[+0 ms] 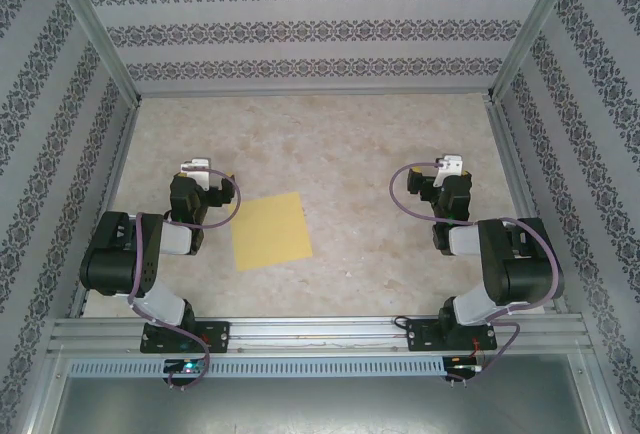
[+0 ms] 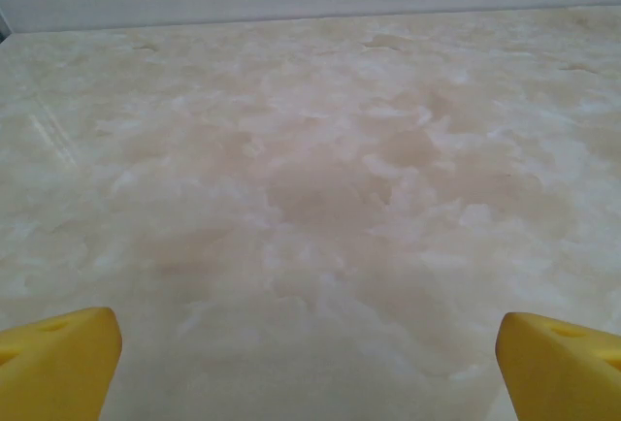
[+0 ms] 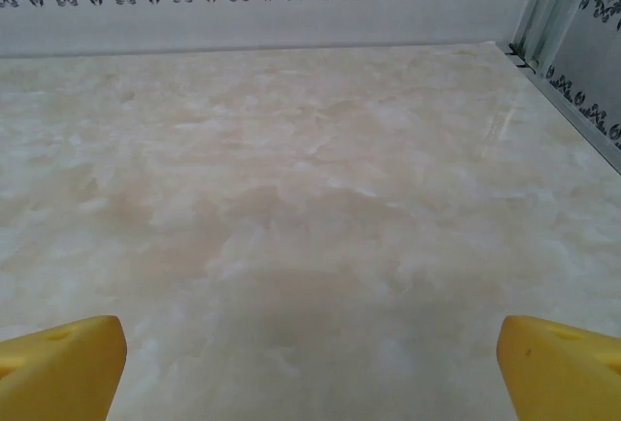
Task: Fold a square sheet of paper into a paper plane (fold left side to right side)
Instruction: Move the square sheet of paper to the center of the table.
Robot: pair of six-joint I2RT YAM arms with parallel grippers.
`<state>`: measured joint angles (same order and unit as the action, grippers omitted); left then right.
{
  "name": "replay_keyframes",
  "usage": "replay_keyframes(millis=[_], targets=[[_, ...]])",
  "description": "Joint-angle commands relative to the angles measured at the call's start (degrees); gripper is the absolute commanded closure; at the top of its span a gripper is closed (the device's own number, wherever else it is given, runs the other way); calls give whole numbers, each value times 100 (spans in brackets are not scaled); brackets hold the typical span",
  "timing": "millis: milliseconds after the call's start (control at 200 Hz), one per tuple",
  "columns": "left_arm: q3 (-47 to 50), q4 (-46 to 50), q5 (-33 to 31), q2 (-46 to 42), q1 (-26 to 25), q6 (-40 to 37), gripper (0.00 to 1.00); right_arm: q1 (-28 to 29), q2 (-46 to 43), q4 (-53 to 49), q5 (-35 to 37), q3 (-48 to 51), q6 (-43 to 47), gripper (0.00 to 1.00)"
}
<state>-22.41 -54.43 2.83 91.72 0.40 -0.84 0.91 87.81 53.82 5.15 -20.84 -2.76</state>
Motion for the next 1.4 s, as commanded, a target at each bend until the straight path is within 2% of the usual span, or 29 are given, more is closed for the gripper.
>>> replay_keyframes(millis=[0,1134,1304,1399], targets=[[-2,56,37,-45,50,95,1,50,-18,155,65,-24,26,2],[9,35,122,-58,52,80,1,6,-27,146,-40,-17,0,2],[88,83,107,-330,56,94,1,-11,-34,155,-83,-8,-5,2],[38,481,119,-687,56,75,1,-17,-212,92,-97,14,-19,2]])
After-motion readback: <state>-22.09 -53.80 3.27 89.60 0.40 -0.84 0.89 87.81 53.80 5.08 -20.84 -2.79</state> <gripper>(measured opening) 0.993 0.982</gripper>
